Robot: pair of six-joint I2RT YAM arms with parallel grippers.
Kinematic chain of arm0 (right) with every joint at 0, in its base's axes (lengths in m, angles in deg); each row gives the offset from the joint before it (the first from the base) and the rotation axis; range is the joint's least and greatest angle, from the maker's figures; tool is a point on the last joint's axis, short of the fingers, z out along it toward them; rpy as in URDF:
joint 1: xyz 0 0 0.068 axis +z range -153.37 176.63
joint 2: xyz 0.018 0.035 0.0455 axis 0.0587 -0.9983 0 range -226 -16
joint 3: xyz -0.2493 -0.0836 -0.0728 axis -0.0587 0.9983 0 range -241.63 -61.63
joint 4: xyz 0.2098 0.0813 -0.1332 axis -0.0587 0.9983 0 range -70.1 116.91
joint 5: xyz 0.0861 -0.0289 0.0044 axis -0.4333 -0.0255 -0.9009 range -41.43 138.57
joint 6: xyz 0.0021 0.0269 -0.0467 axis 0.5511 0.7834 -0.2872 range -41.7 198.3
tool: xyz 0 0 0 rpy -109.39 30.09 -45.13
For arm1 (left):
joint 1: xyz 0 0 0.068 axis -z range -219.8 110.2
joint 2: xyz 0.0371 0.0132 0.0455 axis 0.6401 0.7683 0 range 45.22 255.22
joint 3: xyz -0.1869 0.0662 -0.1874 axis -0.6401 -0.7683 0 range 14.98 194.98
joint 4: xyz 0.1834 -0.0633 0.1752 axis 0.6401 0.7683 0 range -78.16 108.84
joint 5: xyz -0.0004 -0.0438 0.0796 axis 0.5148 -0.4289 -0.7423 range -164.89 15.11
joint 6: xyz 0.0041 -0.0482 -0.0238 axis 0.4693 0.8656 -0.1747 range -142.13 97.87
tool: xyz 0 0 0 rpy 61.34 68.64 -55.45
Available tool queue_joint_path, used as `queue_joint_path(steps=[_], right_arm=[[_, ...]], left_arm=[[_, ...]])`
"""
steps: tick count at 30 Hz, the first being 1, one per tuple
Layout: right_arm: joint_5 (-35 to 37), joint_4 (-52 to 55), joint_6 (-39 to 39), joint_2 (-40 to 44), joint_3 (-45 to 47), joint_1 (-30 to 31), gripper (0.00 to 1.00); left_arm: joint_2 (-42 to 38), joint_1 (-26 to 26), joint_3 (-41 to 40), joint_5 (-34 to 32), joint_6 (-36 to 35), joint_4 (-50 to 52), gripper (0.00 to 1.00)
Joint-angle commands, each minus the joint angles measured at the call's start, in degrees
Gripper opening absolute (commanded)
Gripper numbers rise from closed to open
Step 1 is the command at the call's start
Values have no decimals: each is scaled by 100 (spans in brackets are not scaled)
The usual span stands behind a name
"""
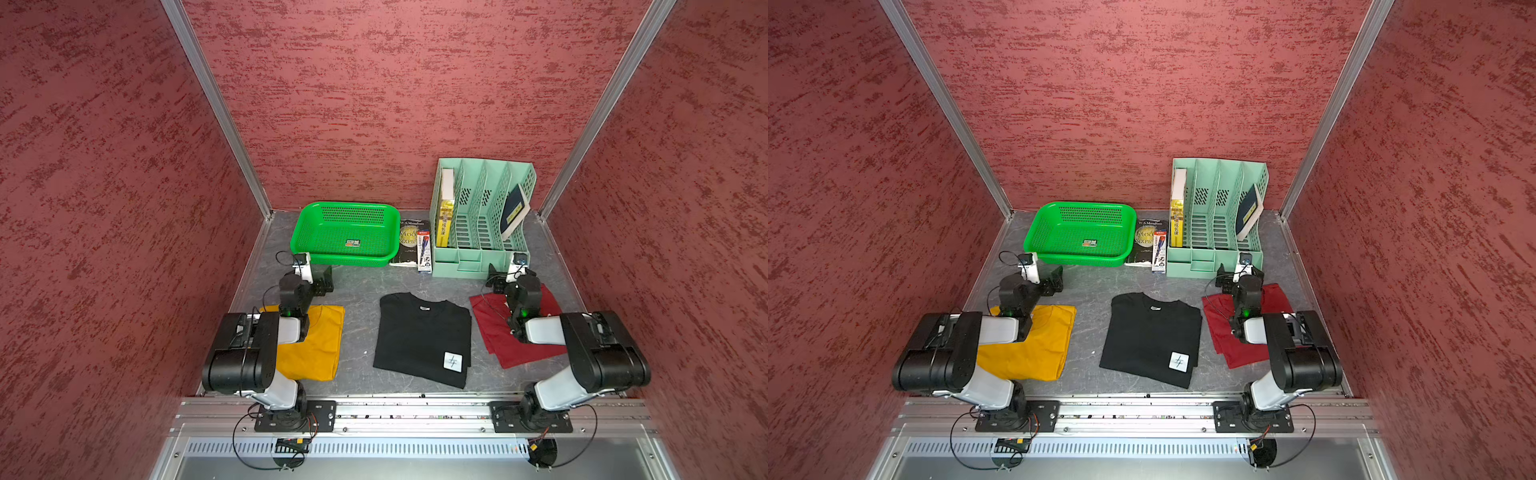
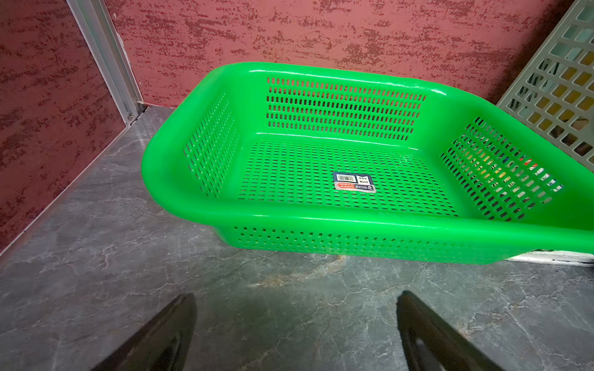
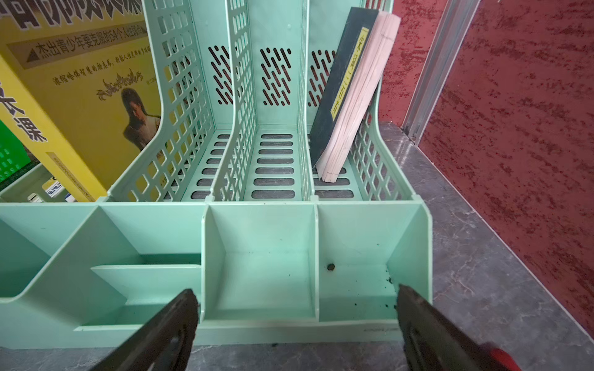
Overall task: Put the folded t-shirts into the basket
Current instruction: Adjust the T-shirt at the center of the board.
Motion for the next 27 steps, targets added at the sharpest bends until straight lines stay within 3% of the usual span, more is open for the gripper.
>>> queue_joint_path(steps=[1, 20, 24, 26, 27], right_arm=[[-41, 1, 19, 33, 22, 15, 98], [20, -59, 38, 56, 60, 16, 99], [215, 529, 99, 1190, 234, 14, 98], [85, 1745, 277, 2053, -51, 13, 98], [6, 2454, 485, 2432, -313, 9, 98]], left_arm=[[-23, 30, 87, -51, -59, -19, 100], [-20, -71, 96, 148, 9, -11, 100], [-364, 193, 95, -79, -225, 245, 100], [-860, 492, -30, -698, -361, 472, 100], [-1285, 656, 67, -908, -339, 1041, 100]])
